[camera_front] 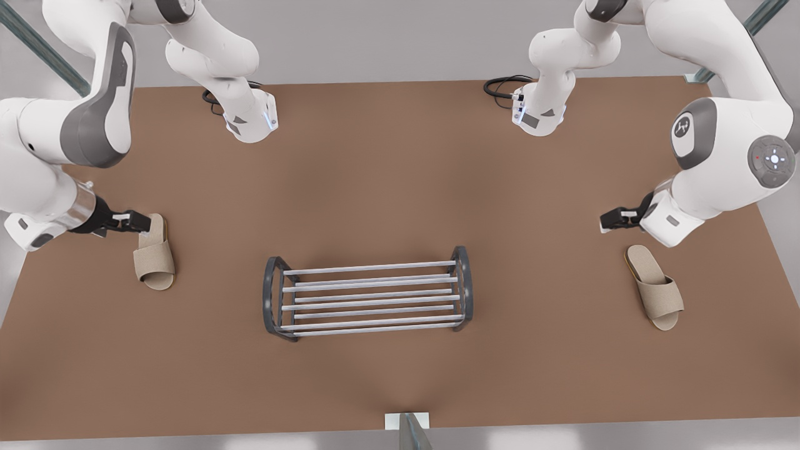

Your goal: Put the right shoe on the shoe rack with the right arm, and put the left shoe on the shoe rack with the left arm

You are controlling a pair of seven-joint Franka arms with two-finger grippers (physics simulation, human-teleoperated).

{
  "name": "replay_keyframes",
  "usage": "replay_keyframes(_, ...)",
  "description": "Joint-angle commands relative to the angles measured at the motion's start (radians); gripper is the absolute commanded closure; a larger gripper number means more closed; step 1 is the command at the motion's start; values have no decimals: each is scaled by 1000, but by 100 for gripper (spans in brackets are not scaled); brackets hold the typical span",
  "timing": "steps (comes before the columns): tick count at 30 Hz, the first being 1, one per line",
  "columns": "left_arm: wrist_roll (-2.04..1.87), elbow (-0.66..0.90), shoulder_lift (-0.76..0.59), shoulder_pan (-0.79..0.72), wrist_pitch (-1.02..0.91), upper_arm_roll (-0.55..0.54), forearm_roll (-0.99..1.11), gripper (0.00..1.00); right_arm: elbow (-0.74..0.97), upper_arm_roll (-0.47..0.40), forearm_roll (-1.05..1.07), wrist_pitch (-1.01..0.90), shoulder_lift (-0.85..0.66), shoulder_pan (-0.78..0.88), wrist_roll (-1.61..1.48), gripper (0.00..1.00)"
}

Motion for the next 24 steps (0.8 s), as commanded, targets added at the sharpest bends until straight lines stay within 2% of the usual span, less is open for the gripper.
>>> replay_keyframes(1, -59, -2, -3, -1, 68, -2, 12, 0, 38, -2, 2, 33, 30, -14, -50, 0)
replay_keyframes(3, -99, 18, 9, -12, 67, 0, 15, 0, 36, 1, 2, 36, 37, -8, -51, 0)
replay_keyframes(5, -39, -52, -14, 94, 49, 3, 17, 0, 38, 2, 62, 39, 91, -14, -50, 0)
replay_keyframes(6, 5, -411, -184, 103, 448, 1, 101, 0, 54, 1, 76, 53, 151, -17, -50, 0)
replay_keyframes(7, 5, -692, -275, 106, 821, 1, 164, 1, 56, 1, 76, 73, 171, -9, -39, 0)
replay_keyframes(8, 5, -785, -285, 124, 972, 1, 188, 1, 58, -1, 78, 102, 197, -18, -36, 0)
replay_keyframes(10, 7, -1037, -287, 209, 1564, 1, 309, 1, 58, -1, 88, 169, 201, -25, -22, 0)
replay_keyframes(11, 15, -1091, -220, 238, 1825, 3, 323, 1, 48, 1, 78, 171, 200, -15, -16, 0)
replay_keyframes(12, 16, -1105, -192, 262, 1932, 3, 330, 1, 12, 1, 76, 235, 189, -17, -27, 0)
replay_keyframes(14, 18, -1115, -164, 298, 1967, 4, 339, 1, -163, 1, 65, 508, 103, -41, -28, 0)
replay_keyframes(16, 18, -1109, -129, 407, 1967, 4, 491, 1, -442, 1, 30, 815, -15, -68, -28, 0)
replay_keyframes(17, 16, -1109, -94, 417, 1969, 4, 492, 1, -643, 2, 32, 1031, -118, -101, -27, 0)
replay_keyframes(18, 16, -1105, -57, 424, 1967, 6, 491, 1, -742, 2, 32, 1122, -180, -109, -25, 0)
replay_keyframes(20, 16, -1076, 3, 436, 1967, 8, 486, 1, -985, 4, 32, 1428, -277, -183, -45, 0)
replay_keyframes(22, 18, -1045, 60, 450, 1967, 11, 483, 1, -1272, 7, 32, 1978, -291, -235, -38, 0)
replay_keyframes(24, 18, -1033, 98, 460, 1967, 21, 481, 1, -1322, 8, 30, 1975, -346, -270, -19, 0)
